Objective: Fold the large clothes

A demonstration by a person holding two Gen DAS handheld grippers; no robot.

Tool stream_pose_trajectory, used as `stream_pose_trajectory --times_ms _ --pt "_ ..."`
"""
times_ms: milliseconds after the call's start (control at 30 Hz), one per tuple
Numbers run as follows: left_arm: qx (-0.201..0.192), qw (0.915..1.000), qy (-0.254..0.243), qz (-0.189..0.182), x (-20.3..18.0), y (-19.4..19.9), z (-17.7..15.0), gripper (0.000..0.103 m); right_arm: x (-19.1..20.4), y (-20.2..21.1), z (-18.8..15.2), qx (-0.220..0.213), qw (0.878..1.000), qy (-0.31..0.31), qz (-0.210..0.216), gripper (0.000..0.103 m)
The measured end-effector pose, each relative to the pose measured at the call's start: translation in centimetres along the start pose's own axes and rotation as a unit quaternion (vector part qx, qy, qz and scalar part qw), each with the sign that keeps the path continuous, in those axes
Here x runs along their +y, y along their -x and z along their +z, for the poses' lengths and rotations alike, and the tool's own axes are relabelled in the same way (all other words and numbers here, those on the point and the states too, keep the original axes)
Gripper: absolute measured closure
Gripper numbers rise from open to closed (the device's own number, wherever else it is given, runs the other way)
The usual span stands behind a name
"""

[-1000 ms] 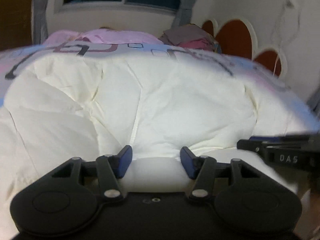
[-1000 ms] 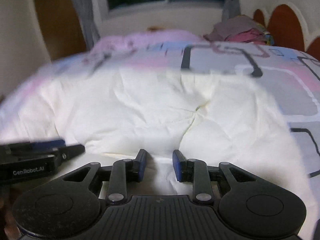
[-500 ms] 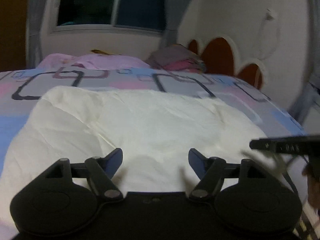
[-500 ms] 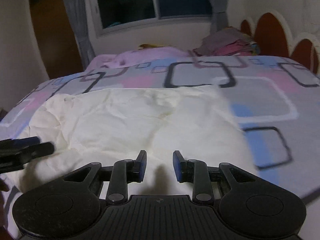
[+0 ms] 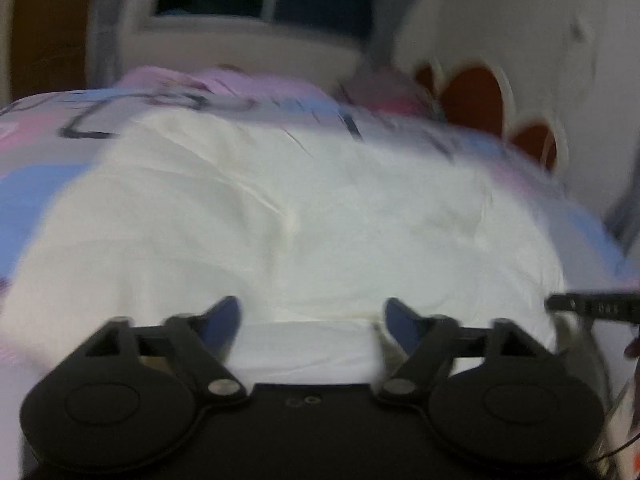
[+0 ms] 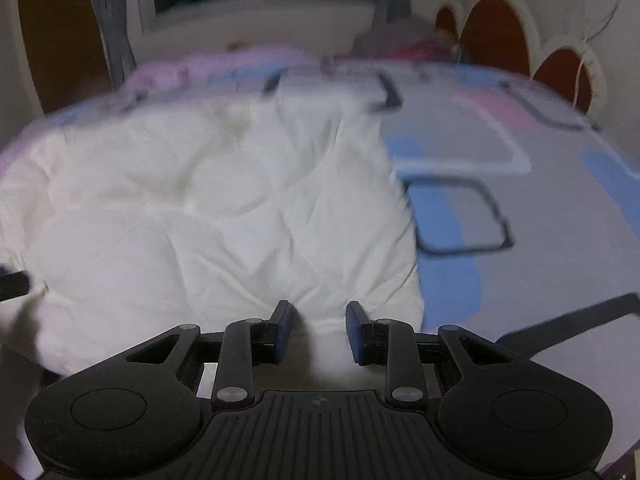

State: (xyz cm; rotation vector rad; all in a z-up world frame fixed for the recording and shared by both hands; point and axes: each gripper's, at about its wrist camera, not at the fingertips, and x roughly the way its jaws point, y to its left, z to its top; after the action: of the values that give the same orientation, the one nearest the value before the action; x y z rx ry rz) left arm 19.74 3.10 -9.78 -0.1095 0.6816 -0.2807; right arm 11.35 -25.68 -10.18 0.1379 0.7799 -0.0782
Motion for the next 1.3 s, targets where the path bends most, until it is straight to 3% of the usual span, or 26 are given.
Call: stream_pose_trajectory --times_ms 33,67,133,200,267,333,433,567,600,633,733,800,867,933,967,1067,1133,1200,1267,1300 --pt "-0.012 0.9997 0.017 0.010 1.1 1.3 -0.3 0.016 0.0 0.8 0.1 -0.015 1.000 -0.004 0.006 0.032" --pt "-0.019 0.9988 0.040 0.021 2.7 2.5 -0.8 0.017 0.0 1.5 0.3 -0.033 0.999 -0.008 0.018 0.026" --pt "-0.023 0.9945 0.096 0.035 5.5 4.4 -2.0 0.023 0.5 2.5 0.9 -0.051 0.997 -0.021 0.050 0.028" --pt "-0.021 0.9870 0.153 0.046 7.9 5.3 -3.2 0.024 1.5 2.3 1.7 -0.043 0.995 -0.033 0.085 0.068" --pt "-0.018 0.9768 0.208 0.046 9.9 5.3 -3.9 0.025 3.1 1.7 2.1 -0.030 0.992 -0.043 0.111 0.082" --pt "-0.024 0.9661 0.256 0.021 11.3 4.7 -3.9 0.026 4.6 0.8 2.6 -0.014 0.989 -0.056 0.137 0.085" --pt "-0.030 0.9598 0.279 0.002 12.2 3.2 -3.3 0.026 6.6 -0.6 3.2 0.015 0.981 -0.083 0.177 0.085" --pt "-0.018 0.9425 0.333 -0.017 14.5 0.6 -3.6 0.027 8.9 -1.8 3.7 0.032 0.979 -0.067 0.189 0.085" --pt "-0.017 0.9379 0.345 -0.027 15.0 0.1 -3.9 0.033 9.3 -1.7 3.6 0.034 0.979 -0.066 0.192 0.085" --pt "-0.015 0.9353 0.352 -0.037 15.2 -0.3 -4.0 0.048 9.7 -1.7 3.6 0.039 0.978 -0.062 0.193 0.085" --pt "-0.030 0.9339 0.350 -0.065 15.3 -0.4 -4.7 0.077 10.5 -1.9 3.2 0.045 0.980 -0.047 0.186 0.085" --pt "-0.051 0.9342 0.346 -0.071 14.9 0.7 -4.7 0.084 11.0 -2.0 2.9 0.039 0.985 -0.028 0.166 0.085" --pt "-0.065 0.9422 0.322 -0.066 13.9 2.0 -4.7 0.084 11.3 -2.2 2.7 0.042 0.985 -0.025 0.167 0.085" --pt "-0.055 0.9516 0.299 -0.049 13.4 1.9 -5.1 0.081 11.6 -3.5 2.2 0.062 0.987 -0.013 0.149 0.085" --pt "-0.049 0.9503 0.304 -0.046 13.5 1.6 -5.2 0.077 11.7 -4.4 1.9 0.074 0.987 -0.011 0.141 0.085" --pt "-0.033 0.9447 0.324 -0.035 14.3 1.2 -5.4 0.055 11.7 -4.0 2.0 0.072 0.987 -0.026 0.139 0.085" --pt "-0.039 0.9452 0.324 -0.018 14.6 1.6 -5.1 0.018 11.8 -2.5 2.4 0.043 0.987 -0.026 0.151 0.085" --pt "-0.056 0.9412 0.333 -0.017 15.2 1.7 -5.0 0.024 12.2 -2.0 2.6 0.032 0.988 -0.016 0.150 0.085" --pt "-0.051 0.9342 0.351 -0.034 16.1 1.2 -4.9 0.045 12.8 -2.5 2.5 0.034 0.988 -0.015 0.150 0.085" --pt "-0.046 0.9323 0.355 -0.048 16.3 0.8 -4.8 0.061 13.1 -3.0 2.4 0.038 0.988 -0.013 0.147 0.085"
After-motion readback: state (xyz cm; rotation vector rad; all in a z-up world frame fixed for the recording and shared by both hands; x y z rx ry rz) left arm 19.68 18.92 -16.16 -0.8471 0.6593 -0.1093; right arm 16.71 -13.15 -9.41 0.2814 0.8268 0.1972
